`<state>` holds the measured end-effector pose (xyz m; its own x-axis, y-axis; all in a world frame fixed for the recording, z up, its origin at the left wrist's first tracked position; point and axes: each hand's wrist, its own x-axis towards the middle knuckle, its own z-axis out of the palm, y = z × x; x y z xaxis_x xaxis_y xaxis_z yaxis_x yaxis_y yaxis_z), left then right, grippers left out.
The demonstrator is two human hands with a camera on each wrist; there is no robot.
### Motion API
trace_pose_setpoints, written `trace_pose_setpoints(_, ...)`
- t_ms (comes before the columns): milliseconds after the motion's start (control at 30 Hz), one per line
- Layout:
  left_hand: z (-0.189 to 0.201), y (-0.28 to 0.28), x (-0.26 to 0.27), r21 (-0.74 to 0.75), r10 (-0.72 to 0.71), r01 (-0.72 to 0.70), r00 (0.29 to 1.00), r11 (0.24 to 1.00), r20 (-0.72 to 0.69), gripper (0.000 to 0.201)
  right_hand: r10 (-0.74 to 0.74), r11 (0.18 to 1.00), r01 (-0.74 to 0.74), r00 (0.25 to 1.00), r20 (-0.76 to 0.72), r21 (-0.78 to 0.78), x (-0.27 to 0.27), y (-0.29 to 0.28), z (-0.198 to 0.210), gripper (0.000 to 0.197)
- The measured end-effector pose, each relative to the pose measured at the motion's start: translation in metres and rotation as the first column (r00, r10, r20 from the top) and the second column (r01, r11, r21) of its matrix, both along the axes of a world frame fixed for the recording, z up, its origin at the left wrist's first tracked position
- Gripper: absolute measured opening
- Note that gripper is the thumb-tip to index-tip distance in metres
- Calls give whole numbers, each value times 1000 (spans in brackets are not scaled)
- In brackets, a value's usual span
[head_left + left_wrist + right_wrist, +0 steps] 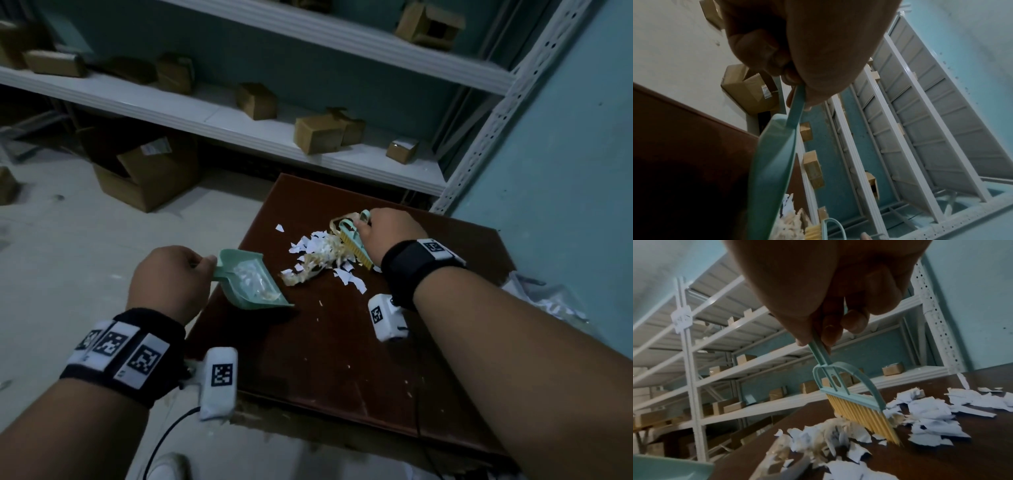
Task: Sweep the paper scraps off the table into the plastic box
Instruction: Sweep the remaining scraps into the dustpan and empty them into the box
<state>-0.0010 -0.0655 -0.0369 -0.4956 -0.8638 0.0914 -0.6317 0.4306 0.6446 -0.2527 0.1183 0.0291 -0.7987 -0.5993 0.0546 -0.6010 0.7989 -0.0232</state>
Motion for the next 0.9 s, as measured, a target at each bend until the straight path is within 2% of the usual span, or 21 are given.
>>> trace_pose_setpoints(100, -8, 4, -6, 10, 0, -1, 999, 1000, 51, 40, -6, 999, 4, 999, 53, 34, 1, -9, -7, 31)
trace_pose_setpoints(267, -14, 12, -17, 58, -12, 9, 998, 998, 58, 43, 51, 997, -54, 997, 65, 50, 21, -17, -15, 42)
trace_pose_setpoints(433, -16, 17, -26, 100, -22, 19, 1000, 995, 22, 48, 145, 988, -149, 985, 91, 37, 54, -11, -11, 42)
trace_pose_setpoints(533, -18, 20, -33, 97, -40, 40, 999, 994, 4, 42, 165, 986, -167, 979, 117, 3, 67, -8, -10, 42)
trace_pose_setpoints(667, -20, 27, -38, 139, -49, 53, 998, 989, -31, 37, 194, 981, -192, 978, 77, -37, 75, -1, -10, 44)
trace_pose_setpoints(900, -22, 35, -41, 237, -43, 84, 984, 968, -171, 34, 177, 969, -162, 982, 66, -189, 72, 25, 6, 45)
